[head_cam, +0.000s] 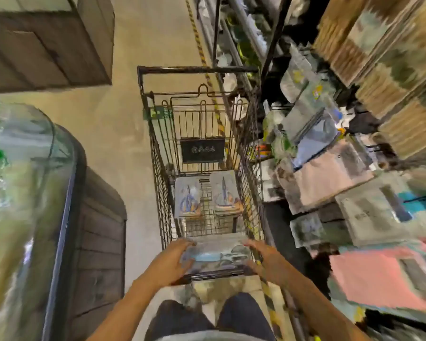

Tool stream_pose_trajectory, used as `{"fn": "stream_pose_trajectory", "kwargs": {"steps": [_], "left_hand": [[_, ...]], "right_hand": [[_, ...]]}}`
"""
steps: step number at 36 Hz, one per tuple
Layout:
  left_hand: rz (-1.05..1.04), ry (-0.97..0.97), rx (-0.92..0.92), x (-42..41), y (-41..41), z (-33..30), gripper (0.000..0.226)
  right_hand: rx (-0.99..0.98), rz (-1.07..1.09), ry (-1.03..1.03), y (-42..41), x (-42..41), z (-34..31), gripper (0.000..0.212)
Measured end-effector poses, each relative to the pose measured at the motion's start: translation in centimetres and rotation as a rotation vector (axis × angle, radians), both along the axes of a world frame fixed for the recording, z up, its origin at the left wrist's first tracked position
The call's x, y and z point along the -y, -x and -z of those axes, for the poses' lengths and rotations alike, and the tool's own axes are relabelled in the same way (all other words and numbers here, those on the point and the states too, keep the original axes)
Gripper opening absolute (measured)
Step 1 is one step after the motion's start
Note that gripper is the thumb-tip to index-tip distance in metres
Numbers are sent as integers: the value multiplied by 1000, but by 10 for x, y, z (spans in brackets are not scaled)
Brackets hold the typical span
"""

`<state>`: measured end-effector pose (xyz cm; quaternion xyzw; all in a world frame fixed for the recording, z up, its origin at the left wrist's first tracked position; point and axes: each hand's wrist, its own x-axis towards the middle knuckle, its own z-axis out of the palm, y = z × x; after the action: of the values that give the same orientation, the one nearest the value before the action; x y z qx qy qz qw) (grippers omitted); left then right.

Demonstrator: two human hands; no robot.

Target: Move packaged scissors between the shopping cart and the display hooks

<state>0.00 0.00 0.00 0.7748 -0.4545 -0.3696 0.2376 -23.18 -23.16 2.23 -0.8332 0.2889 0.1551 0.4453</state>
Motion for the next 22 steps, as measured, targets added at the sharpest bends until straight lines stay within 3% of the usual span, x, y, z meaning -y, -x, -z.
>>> {"fn": "stream_pose_trajectory", "kwargs": {"steps": [6,13,19,22], "left_hand": [[-12,-126,-53,12,-16,10,41],[1,-216,-89,25,-27,41,42],[-52,-277,-151,35,-29,69,26],[-69,-310,-140,36,-26,88,31]], "right_hand": [[-149,-8,-17,-30,4,3,48],[-269,-103,-45,-46,27,37,57],[-330,-151,-116,-61,44,84,50],[-337,-176,-146,-70,46,118,62]]}}
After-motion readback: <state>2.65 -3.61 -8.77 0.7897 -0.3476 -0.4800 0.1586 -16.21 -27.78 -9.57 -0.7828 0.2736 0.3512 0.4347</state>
